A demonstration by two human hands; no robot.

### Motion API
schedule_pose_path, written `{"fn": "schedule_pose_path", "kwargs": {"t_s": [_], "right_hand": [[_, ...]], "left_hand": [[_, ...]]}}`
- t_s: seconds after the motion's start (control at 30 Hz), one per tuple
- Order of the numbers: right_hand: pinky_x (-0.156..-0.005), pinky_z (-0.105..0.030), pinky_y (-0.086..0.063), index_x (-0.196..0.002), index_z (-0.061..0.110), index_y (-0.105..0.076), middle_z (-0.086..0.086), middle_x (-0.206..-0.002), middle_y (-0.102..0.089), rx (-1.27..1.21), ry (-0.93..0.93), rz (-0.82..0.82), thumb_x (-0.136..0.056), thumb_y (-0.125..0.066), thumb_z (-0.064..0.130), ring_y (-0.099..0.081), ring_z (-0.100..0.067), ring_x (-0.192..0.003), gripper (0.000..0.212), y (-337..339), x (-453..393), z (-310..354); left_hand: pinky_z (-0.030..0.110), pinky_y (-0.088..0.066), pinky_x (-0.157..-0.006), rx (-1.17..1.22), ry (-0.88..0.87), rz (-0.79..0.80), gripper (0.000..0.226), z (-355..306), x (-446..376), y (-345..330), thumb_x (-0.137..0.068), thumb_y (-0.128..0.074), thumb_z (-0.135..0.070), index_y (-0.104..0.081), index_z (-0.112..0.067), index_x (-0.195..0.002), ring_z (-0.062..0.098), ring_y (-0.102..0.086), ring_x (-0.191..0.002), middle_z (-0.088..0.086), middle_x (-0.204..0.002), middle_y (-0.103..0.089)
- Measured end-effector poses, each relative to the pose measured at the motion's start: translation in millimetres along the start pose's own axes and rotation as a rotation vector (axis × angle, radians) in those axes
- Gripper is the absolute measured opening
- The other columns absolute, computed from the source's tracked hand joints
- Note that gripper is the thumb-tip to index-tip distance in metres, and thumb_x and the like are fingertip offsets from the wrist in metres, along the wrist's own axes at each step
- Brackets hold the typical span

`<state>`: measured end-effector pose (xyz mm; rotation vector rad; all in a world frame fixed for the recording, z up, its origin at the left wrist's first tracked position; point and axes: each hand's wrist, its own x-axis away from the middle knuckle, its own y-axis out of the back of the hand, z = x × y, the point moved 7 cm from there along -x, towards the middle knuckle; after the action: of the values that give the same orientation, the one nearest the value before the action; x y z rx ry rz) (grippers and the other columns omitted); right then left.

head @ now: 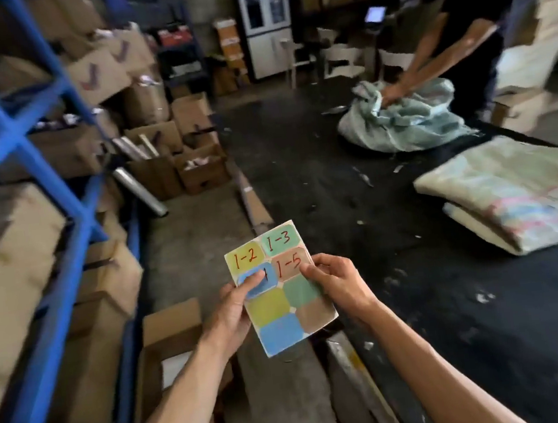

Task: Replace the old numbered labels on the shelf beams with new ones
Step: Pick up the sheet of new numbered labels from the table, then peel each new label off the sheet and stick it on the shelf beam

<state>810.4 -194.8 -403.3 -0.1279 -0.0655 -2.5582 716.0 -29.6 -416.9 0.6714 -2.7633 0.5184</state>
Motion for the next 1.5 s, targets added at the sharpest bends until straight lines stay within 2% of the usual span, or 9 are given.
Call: {"fn": "schedule_pose_path", "kwargs": {"t_s": [0.17,0.33,0.43,0.53,0.73,0.97,1.13,1.23,1.5], "right_hand": [[-0.072,-0.044,-0.061,-0.109,0.023,-0.06,-0.006,-0.086,-0.077,0.073,0.248,0.154,-0.087,-0.071,0.019,-0.073,-0.028,-0.081,0.025,-113,-13,55],[-0.069,-0.03,-0.058,-0.114,0.03,-0.059,0.005,-0.09,-0.074,0.093,0.473,0.272,-0.087,-0.073,0.018,-0.07,-0.012,-0.08,0.033,-217,-9,104],[-0.065,-0.022,-0.055,-0.111,0.026,-0.064,0.011,-0.093,-0.073,0.073,0.559,0.34,-0.088,-0.07,0.013,-0.068,-0.009,-0.081,0.027,-283,-3,126],[-0.062,-0.018,-0.052,-0.109,0.025,-0.066,0.012,-0.09,-0.072,0.049,0.589,0.387,-0.089,-0.069,0.012,-0.067,-0.004,-0.076,0.024,-337,3,140],[-0.065,-0.033,-0.059,-0.099,0.023,-0.069,0.005,-0.09,-0.075,-0.033,0.577,0.471,-0.087,-0.074,0.018,-0.071,-0.011,-0.075,0.014,-421,7,146],[-0.067,-0.043,-0.054,-0.08,0.016,-0.069,-0.001,-0.082,-0.071,-0.071,0.559,0.662,-0.083,-0.077,0.014,-0.066,-0.022,-0.072,0.009,-485,6,149],[-0.068,-0.024,-0.051,-0.079,0.015,-0.071,0.003,-0.093,-0.072,-0.074,0.584,0.756,-0.078,-0.08,0.016,-0.063,-0.014,-0.077,0.01,-511,-4,148],[-0.076,-0.036,-0.053,-0.076,0.016,-0.073,0.005,-0.105,-0.069,-0.115,0.545,0.823,-0.075,-0.082,0.013,-0.064,-0.017,-0.085,0.01,-529,-14,146],[-0.075,-0.02,-0.054,-0.073,0.025,-0.076,0.015,-0.113,-0.066,-0.193,0.559,1.032,-0.067,-0.084,0.028,-0.062,-0.003,-0.108,0.011,-571,-39,151]], "left_hand": [[0.032,-0.059,-0.062,0.044,-0.141,-0.236,0.036,-61,46,101,-0.063,-0.086,-0.014,-0.078,-0.019,-0.098,0.02,-0.075,-0.082,0.009,-0.099,-0.079],[0.033,-0.059,-0.066,0.053,-0.273,-0.459,0.049,-115,104,179,-0.058,-0.084,-0.022,-0.074,-0.017,-0.106,0.019,-0.076,-0.084,0.007,-0.099,-0.079],[0.037,-0.058,-0.072,0.077,-0.34,-0.59,0.037,-142,138,228,-0.062,-0.085,-0.022,-0.076,-0.019,-0.098,0.021,-0.076,-0.083,0.006,-0.094,-0.08],[0.038,-0.059,-0.076,0.091,-0.378,-0.686,0.023,-160,166,270,-0.073,-0.083,-0.015,-0.076,-0.017,-0.094,0.023,-0.075,-0.081,0.008,-0.092,-0.08],[0.037,-0.06,-0.077,0.082,-0.434,-0.799,0.026,-185,206,332,-0.07,-0.085,-0.021,-0.076,-0.017,-0.094,0.018,-0.076,-0.079,0.004,-0.09,-0.08],[0.026,-0.054,-0.046,0.146,-0.438,-1.018,0.023,-195,231,382,-0.068,-0.088,-0.03,-0.077,-0.015,-0.083,0.017,-0.074,-0.057,0.005,-0.07,-0.078],[0.02,-0.046,-0.036,0.129,-0.452,-1.145,0.018,-197,236,405,-0.07,-0.087,-0.025,-0.074,-0.013,-0.071,0.011,-0.068,-0.043,0.001,-0.056,-0.074],[0.018,-0.044,-0.034,0.107,-0.442,-1.213,0.017,-195,237,416,-0.072,-0.086,-0.025,-0.073,-0.014,-0.069,0.01,-0.067,-0.042,-0.002,-0.053,-0.073],[0.053,-0.063,-0.066,0.036,-0.42,-1.418,0.032,-196,234,440,-0.06,-0.09,-0.04,-0.078,-0.018,-0.079,0.026,-0.077,-0.066,0.006,-0.075,-0.079]]}}
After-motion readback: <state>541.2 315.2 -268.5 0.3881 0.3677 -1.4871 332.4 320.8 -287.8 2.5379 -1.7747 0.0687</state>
